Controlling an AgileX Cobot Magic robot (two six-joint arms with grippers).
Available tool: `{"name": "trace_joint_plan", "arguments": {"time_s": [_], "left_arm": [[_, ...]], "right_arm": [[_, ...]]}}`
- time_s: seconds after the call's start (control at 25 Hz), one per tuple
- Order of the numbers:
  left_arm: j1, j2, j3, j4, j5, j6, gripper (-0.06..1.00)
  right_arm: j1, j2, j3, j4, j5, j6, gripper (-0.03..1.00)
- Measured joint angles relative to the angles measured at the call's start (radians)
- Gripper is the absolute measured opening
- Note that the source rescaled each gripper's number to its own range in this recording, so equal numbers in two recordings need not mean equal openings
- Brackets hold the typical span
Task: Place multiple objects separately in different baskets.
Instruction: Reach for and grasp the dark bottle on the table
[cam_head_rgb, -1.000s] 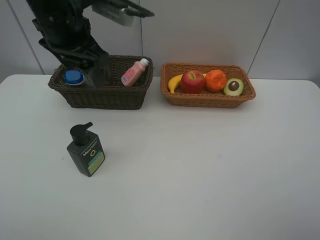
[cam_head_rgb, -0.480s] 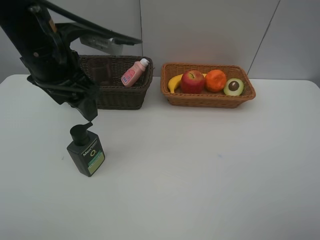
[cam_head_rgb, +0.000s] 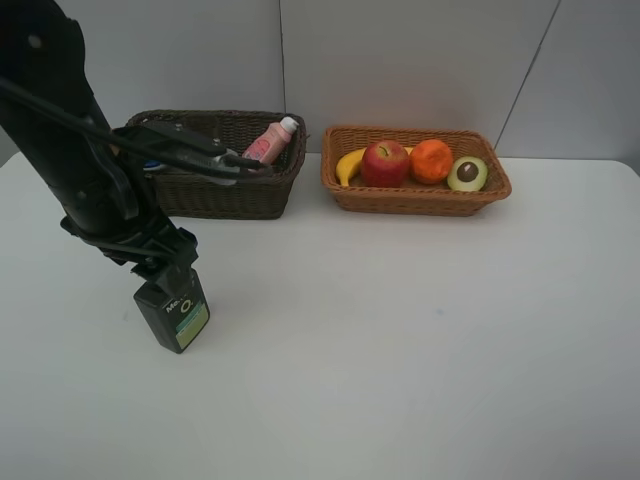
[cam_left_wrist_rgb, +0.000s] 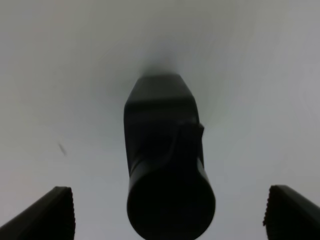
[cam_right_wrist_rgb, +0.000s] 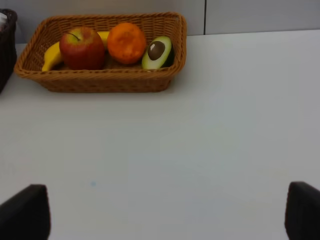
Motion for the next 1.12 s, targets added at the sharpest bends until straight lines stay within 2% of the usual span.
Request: {"name": "trace_joint_plan", "arguments": {"time_s": [0.4, 1.12], "left_arm": [[0.000, 0.000, 0.127, -0.003, -0.183, 0.003, 1.00], [0.000, 0.079, 0.142, -0.003, -0.240, 0.026, 0.98]], "right_arm": [[0.000, 0.000, 0.000, 0.000, 0.000, 0.000, 1.00], [0.000, 0.000, 0.000, 0.000, 0.000, 0.000, 1.00]]}}
